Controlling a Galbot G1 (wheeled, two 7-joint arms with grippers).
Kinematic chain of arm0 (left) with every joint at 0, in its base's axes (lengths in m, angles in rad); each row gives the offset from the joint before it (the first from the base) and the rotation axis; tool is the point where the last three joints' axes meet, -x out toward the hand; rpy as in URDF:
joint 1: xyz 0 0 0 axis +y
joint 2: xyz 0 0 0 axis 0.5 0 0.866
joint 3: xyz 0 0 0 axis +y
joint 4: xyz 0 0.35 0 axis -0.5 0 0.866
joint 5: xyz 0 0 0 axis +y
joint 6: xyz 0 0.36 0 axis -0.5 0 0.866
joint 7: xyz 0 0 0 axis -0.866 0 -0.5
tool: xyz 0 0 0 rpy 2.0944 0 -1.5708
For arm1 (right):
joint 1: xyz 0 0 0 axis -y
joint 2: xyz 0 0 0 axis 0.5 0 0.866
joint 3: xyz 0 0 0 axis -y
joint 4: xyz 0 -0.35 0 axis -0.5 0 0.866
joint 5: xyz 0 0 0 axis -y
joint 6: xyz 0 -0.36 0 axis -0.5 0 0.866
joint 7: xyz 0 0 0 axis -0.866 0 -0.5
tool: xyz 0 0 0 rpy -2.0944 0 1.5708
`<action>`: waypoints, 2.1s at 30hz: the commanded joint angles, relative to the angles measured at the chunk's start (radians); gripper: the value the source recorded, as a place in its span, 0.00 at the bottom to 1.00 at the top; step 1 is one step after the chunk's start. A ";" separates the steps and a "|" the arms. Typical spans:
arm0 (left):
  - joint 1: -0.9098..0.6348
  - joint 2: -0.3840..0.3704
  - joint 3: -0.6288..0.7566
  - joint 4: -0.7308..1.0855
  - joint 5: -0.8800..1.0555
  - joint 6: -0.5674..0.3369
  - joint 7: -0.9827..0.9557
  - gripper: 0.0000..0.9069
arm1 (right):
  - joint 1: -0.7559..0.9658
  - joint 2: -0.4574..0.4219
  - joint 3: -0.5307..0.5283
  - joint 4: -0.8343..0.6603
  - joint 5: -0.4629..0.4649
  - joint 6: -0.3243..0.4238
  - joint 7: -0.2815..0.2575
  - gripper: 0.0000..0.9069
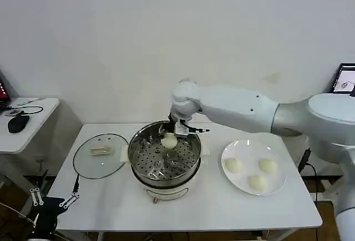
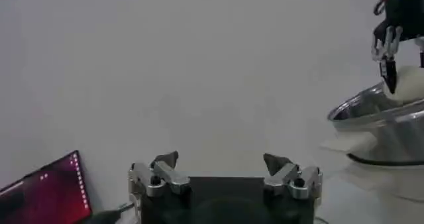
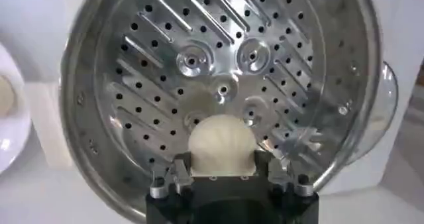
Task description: Take steamed baozi put them in steamer then cover it.
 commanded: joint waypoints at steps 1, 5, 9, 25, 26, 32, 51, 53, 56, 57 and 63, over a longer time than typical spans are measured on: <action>0.000 0.001 -0.001 0.001 -0.001 0.000 0.000 1.00 | -0.026 0.020 0.010 -0.034 -0.045 0.013 0.001 0.70; -0.001 0.000 0.000 0.001 0.000 0.000 0.000 1.00 | -0.032 0.023 0.017 -0.046 -0.049 0.017 0.004 0.70; 0.000 -0.001 0.000 0.000 0.000 0.000 0.000 1.00 | -0.038 0.026 0.027 -0.046 -0.053 0.022 0.008 0.87; -0.003 -0.011 0.010 0.000 0.004 -0.002 0.000 1.00 | 0.072 -0.061 0.056 -0.008 0.275 -0.092 -0.039 1.00; -0.006 -0.012 0.015 -0.002 0.005 -0.002 0.000 1.00 | 0.100 -0.083 0.037 -0.009 0.331 -0.127 -0.053 1.00; -0.008 -0.012 0.031 -0.008 0.012 -0.002 0.000 1.00 | 0.231 -0.215 -0.114 -0.048 0.782 -0.327 -0.108 1.00; 0.002 -0.006 0.055 -0.010 0.011 -0.016 -0.001 1.00 | 0.083 -0.501 -0.231 -0.092 0.934 -0.587 -0.158 1.00; 0.002 -0.005 0.053 -0.010 0.009 -0.016 -0.001 1.00 | 0.058 -0.502 -0.231 -0.087 0.923 -0.594 -0.155 1.00; 0.004 -0.002 0.051 -0.010 0.007 -0.017 -0.002 1.00 | 0.014 -0.494 -0.221 -0.090 0.916 -0.607 -0.151 1.00; 0.004 -0.003 0.050 -0.009 0.007 -0.017 -0.002 1.00 | 0.002 -0.489 -0.217 -0.095 0.912 -0.609 -0.150 1.00; 0.005 -0.010 0.050 -0.011 0.009 -0.017 -0.003 1.00 | -0.072 -0.440 -0.179 -0.190 0.853 -0.597 -0.151 1.00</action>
